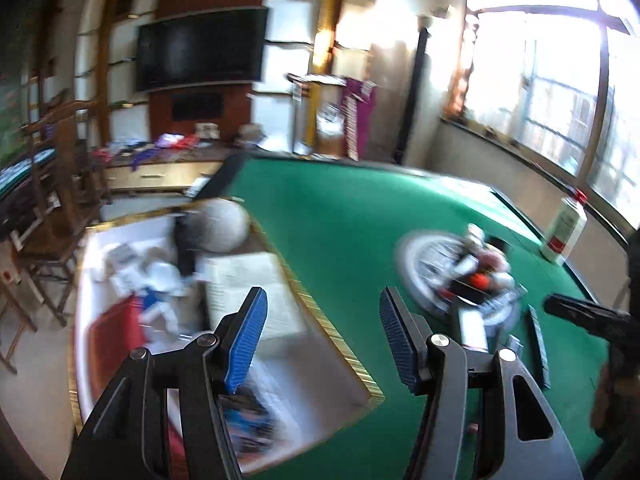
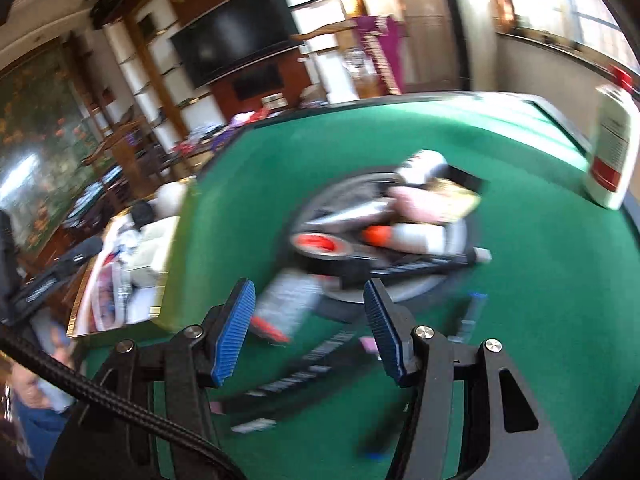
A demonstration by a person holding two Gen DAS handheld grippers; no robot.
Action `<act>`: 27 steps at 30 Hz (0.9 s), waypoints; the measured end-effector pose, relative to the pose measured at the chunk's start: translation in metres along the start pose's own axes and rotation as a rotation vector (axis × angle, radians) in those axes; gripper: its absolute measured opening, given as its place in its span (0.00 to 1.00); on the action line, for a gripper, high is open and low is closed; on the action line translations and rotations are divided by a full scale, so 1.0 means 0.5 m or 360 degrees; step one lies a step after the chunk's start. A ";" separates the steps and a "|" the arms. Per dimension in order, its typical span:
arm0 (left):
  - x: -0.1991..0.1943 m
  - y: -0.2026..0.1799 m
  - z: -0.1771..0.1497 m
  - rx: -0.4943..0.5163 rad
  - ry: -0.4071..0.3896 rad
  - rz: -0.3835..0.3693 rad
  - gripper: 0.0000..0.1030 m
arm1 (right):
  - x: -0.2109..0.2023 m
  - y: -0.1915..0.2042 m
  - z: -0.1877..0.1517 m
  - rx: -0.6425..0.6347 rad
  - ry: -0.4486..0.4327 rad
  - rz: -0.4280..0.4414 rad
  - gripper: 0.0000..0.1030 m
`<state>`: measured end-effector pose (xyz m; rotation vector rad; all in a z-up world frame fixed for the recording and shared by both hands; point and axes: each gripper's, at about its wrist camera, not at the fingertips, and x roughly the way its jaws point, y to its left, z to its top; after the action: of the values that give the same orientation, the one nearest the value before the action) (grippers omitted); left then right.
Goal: Organize objects
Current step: 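Return to the pile and grasp the white red-striped box with the left gripper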
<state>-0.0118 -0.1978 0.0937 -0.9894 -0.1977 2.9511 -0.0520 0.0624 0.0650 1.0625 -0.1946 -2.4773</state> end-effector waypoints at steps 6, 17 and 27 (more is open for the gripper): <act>0.098 -0.199 -0.016 0.0298 0.0366 -0.0259 0.51 | 0.016 -0.121 -0.010 0.0268 0.0055 -0.0006 0.54; 0.220 -0.292 -0.031 0.0410 0.0563 -0.0087 0.51 | 0.012 -0.178 -0.018 0.0455 0.0084 0.0016 0.54; 0.247 -0.259 -0.054 0.0402 0.0591 -0.0043 0.27 | 0.027 -0.161 -0.038 0.0266 0.0143 -0.0221 0.54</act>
<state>-0.0967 -0.0586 0.0146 -1.4433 0.1637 2.6148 -0.0738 0.1292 0.0193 1.2943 -0.3150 -2.5647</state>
